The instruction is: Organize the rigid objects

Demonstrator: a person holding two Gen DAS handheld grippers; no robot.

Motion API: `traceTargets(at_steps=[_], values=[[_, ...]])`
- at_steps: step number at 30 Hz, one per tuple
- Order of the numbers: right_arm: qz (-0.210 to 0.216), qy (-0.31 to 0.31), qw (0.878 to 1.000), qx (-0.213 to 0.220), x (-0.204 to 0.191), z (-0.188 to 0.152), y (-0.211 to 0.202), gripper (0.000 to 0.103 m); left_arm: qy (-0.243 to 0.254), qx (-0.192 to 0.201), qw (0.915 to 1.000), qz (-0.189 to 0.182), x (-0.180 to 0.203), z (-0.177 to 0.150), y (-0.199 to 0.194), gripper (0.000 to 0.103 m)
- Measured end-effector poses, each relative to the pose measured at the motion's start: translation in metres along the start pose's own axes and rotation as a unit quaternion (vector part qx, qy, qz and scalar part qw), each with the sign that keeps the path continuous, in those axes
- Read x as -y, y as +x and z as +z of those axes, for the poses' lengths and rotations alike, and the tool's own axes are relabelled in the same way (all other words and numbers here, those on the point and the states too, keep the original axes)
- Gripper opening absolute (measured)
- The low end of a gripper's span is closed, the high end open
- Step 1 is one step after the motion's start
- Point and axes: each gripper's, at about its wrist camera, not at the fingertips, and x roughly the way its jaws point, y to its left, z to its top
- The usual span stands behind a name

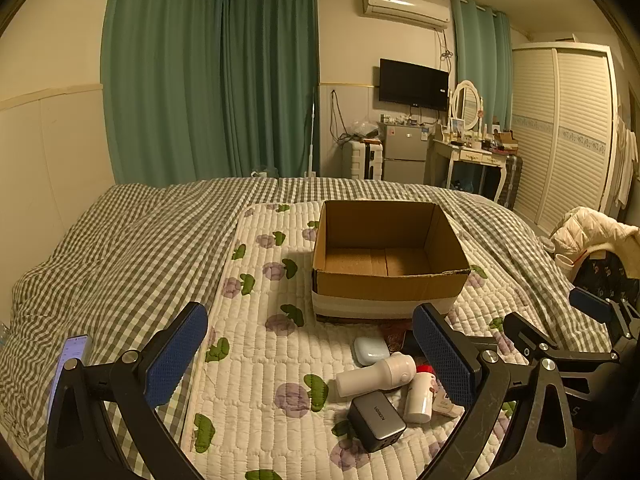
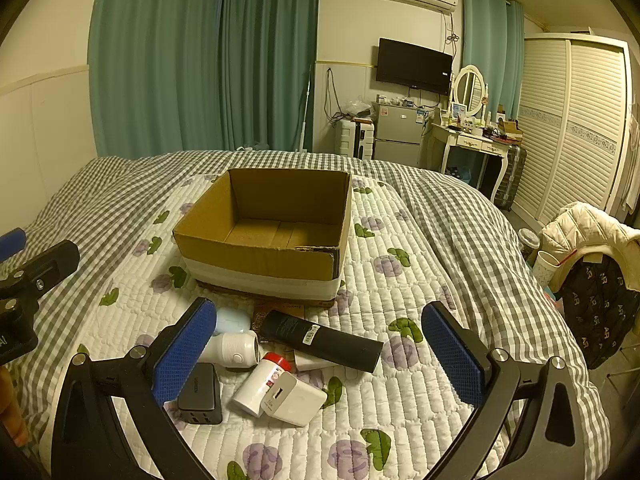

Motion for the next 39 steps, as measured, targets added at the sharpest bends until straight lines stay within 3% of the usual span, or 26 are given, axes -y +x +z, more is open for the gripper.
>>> traceTargets(at_steps=[8, 17, 22, 28, 30, 33, 35, 36, 39], values=[[-0.005, 0.000, 1.000, -0.005, 0.006, -0.003, 0.004, 0.103, 0.005, -0.013, 0.9999, 0.000, 0.006, -0.005, 0.007, 0.103], [-0.028, -0.028, 0.995, -0.087, 0.007, -0.037, 0.055, 0.103, 0.001, -0.127, 0.9915, 0.030, 0.018, -0.067, 0.074, 0.103], [-0.041, -0.021, 0.993, -0.111, 0.013, -0.045, 0.067, 0.103, -0.033, -0.191, 0.9810, -0.005, 0.024, -0.105, 0.097, 0.103], [-0.055, -0.005, 0.991, -0.122, 0.020, -0.044, 0.071, 0.103, -0.009, -0.206, 0.9775, -0.044, 0.050, -0.113, 0.098, 0.103], [-0.056, -0.005, 0.991, -0.124, 0.019, -0.045, 0.071, 0.103, 0.008, -0.210, 0.9770, -0.037, 0.058, -0.116, 0.105, 0.103], [-0.057, -0.016, 0.991, -0.123, 0.014, -0.045, 0.070, 0.103, 0.007, -0.227, 0.9735, -0.023, 0.058, -0.123, 0.120, 0.088], [-0.057, -0.024, 0.990, -0.124, 0.011, -0.047, 0.071, 0.103, -0.015, -0.247, 0.9676, -0.050, 0.055, -0.128, 0.129, 0.065], [-0.057, -0.027, 0.990, -0.126, 0.010, -0.048, 0.073, 0.103, -0.023, -0.255, 0.9648, -0.060, 0.054, -0.130, 0.132, 0.061], [-0.056, -0.033, 0.988, -0.138, 0.007, -0.053, 0.079, 0.103, 0.007, -0.236, 0.9704, -0.050, 0.059, -0.130, 0.127, 0.050]])
